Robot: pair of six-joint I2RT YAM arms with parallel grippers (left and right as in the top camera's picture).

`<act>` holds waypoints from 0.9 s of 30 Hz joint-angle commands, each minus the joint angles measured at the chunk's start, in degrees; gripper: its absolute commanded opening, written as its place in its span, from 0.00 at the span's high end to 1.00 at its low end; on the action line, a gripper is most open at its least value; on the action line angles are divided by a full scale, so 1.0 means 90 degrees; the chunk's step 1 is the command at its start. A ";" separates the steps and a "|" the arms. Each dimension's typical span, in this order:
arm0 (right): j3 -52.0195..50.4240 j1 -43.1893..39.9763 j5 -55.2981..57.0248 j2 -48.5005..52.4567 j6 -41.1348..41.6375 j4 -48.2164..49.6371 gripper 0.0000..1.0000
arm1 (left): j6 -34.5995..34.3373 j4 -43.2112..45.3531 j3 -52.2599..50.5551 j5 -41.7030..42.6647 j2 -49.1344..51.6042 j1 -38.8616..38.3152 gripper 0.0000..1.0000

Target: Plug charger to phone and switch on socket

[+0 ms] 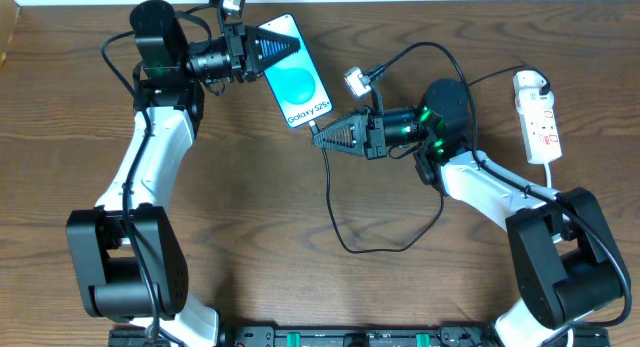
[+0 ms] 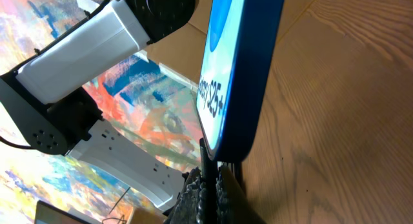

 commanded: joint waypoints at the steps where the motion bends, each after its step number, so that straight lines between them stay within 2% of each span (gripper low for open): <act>1: 0.0024 0.0007 0.0304 0.0017 -0.0058 0.0039 0.99 | 0.0109 0.0056 0.0087 0.0253 -0.0131 -0.0034 0.93; 27: 0.0024 -0.0124 0.0318 0.0017 -0.0121 0.0036 0.99 | 0.0134 0.0056 0.0087 0.0046 -0.0131 -0.0070 0.92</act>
